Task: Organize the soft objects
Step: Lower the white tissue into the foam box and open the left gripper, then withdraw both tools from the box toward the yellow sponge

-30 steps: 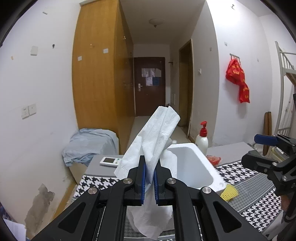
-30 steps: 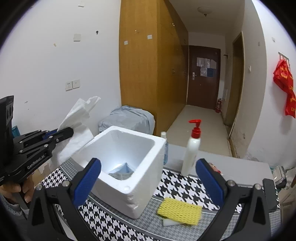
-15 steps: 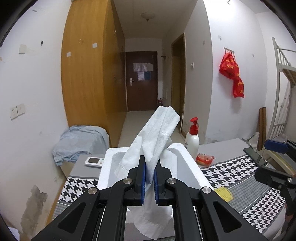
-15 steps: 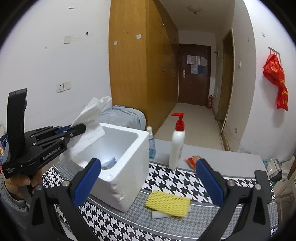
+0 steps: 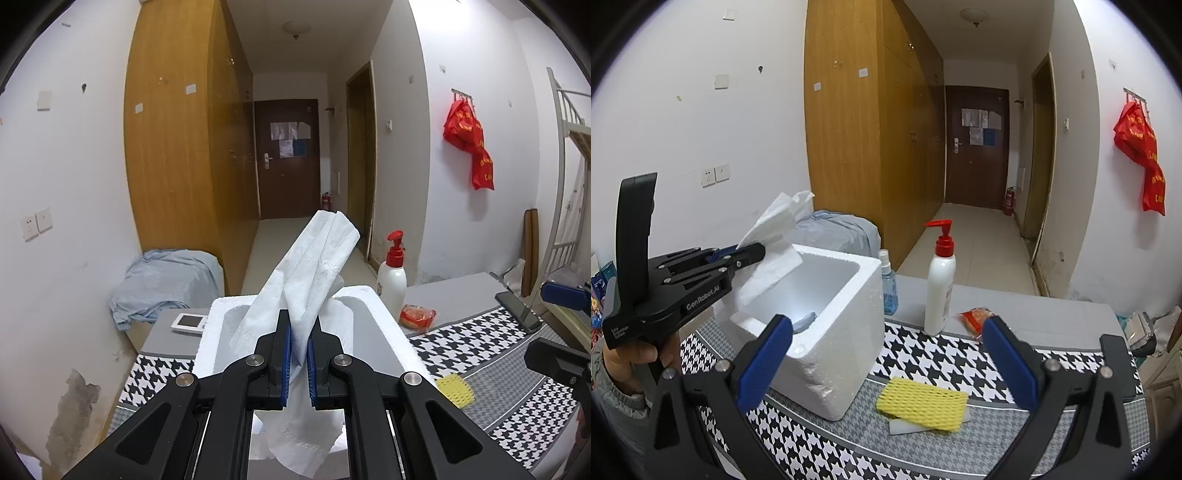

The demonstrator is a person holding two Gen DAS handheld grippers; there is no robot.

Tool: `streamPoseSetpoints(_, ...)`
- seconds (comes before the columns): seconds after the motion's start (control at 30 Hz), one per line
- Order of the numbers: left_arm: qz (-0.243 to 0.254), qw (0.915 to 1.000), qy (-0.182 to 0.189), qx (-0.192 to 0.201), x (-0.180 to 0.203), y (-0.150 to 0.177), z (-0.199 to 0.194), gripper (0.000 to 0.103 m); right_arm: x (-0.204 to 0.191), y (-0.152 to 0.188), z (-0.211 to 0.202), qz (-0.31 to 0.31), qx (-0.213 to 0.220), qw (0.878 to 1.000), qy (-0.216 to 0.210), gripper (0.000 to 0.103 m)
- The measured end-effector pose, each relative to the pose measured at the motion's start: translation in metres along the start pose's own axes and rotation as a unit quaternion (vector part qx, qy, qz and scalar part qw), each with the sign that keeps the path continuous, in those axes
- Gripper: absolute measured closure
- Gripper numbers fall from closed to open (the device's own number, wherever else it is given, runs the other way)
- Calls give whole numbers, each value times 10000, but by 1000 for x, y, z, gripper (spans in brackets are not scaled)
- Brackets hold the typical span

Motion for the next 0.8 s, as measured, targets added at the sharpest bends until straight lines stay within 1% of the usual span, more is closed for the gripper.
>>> streamPoseSetpoints(0.03, -15, 10000, 7, -12, -1, 0, 1, 95, -1, 0, -1, 4, 1, 10000, 5, 0)
streamPoseSetpoints(0.07, -38, 10000, 31, -24, -1, -1, 2, 93, -1, 0, -1, 12, 6, 10000, 6, 0)
streamPoseSetpoints(0.13, -59, 10000, 15, -9, -1, -2, 2, 77, 0, 0, 0, 29, 2, 10000, 8, 0)
streamPoseSetpoints(0.17, -67, 10000, -6, 13, -2, -1, 1, 53, 1, 0, 0, 37, 6, 10000, 16, 0)
streamPoseSetpoints(0.2, -79, 9999, -58, 63, -2, -2, -1, 22, 2, 1, 0, 49, 12, 10000, 22, 0)
streamPoseSetpoints(0.23, -92, 9998, -96, 119, -3, -2, -2, 11, 3, 1, 0, 66, 17, 10000, 22, 0)
streamPoseSetpoints(0.27, -121, 9996, -141, 214, -3, -1, -5, 4, 3, 1, -1, 72, 23, 10000, 19, 0)
streamPoseSetpoints(0.3, -144, 9993, -192, 291, -3, -1, -9, 3, 4, 1, -1, 74, 34, 10000, 18, 0)
streamPoseSetpoints(0.37, -125, 9994, -115, 288, -3, -1, -12, 1, 5, 1, -1, 96, 38, 9999, 25, 0)
streamPoseSetpoints(0.57, 1, 9991, -125, 402, 4, 1, -25, 1, 2, 3, -4, 70, 80, 9999, -31, 0)
streamPoseSetpoints(0.8, -26, 9988, -173, 462, 1, 2, -40, 1, -2, 4, -13, 37, 143, 9999, -66, 0)
Point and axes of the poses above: each gripper's, at about its wrist camera, not at the fingertips, and z roughly the way its jaws point, x to its right, y to its underside, the point moved 1 cm from there along z, roughly the way its jaws point, and after that the axes turned 1 degree about -x, right-handed, at the moved point
